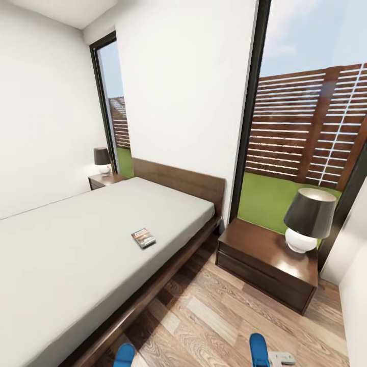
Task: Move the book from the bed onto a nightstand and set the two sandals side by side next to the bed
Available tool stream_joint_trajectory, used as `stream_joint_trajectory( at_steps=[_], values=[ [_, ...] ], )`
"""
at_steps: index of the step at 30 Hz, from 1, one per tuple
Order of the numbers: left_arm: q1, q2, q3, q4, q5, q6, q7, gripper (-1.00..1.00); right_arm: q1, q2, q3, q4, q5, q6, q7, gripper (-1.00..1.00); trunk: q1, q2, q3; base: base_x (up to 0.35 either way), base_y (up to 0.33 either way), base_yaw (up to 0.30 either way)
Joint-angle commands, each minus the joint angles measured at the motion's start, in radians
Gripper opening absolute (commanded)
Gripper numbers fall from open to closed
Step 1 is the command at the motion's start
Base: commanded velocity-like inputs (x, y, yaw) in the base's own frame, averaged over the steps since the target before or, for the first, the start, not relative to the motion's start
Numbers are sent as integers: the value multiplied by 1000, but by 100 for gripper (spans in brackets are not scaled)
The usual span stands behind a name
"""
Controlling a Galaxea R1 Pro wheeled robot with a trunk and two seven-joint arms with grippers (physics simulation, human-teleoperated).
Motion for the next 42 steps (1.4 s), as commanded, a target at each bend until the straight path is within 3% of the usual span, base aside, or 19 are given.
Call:
stream_joint_trajectory(
  at_steps=[1, 18, 42],
  values=[
    [-1, 0, -9, 0, 7, -5, 6, -100, 0, 0, -4, 1, 3, 4, 6, -100, -4, 7, 2, 0, 0, 0],
    [1, -1, -10, 2, 6, -19, 12, -100, 0, 0, -2, 9, 2, -4, 8, -100, -69, 126, 55, 0, 0, 0],
    [43, 2, -9, 17, 6, -40, 30, -100, 0, 3, 2, 64, 4, -11, 5, -100, -161, 294, 131, 0, 0, 0]
  ],
)
